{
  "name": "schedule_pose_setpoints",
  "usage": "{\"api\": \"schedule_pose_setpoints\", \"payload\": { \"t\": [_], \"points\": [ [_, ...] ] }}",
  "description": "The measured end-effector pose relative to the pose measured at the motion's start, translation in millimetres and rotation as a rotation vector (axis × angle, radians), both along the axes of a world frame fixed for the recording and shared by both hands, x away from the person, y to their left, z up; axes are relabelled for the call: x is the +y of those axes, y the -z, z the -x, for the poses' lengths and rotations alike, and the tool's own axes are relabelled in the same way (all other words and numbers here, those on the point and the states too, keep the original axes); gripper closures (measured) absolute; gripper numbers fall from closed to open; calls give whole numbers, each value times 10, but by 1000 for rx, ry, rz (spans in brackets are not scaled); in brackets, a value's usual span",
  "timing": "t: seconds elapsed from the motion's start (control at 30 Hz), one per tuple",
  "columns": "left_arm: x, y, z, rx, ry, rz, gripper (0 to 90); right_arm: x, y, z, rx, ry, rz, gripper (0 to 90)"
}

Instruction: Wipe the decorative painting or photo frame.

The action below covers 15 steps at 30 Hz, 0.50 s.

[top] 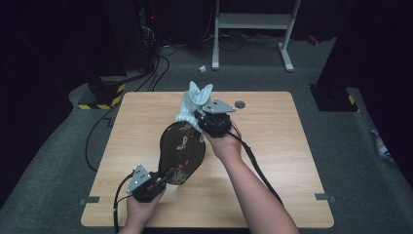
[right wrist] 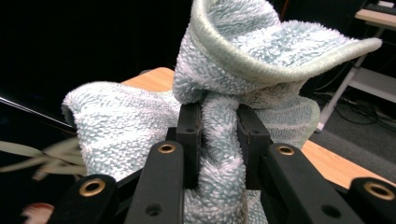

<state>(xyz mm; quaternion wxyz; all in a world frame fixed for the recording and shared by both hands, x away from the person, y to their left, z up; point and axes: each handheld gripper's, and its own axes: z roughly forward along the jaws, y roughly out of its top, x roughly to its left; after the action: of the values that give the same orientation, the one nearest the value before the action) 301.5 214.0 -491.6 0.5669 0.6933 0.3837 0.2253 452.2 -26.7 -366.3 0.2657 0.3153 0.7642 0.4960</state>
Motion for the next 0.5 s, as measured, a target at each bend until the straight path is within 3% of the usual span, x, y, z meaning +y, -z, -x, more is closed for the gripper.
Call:
{"api": "schedule_pose_setpoints", "payload": {
  "t": [0.1,0.5],
  "points": [
    [4,1,-2,-1,0,-1,794,-24,37,-17,5,14,2,748],
    [0,5,-7,10,3,6,785,-173,565,-74,125,5,2,749]
  ]
}}
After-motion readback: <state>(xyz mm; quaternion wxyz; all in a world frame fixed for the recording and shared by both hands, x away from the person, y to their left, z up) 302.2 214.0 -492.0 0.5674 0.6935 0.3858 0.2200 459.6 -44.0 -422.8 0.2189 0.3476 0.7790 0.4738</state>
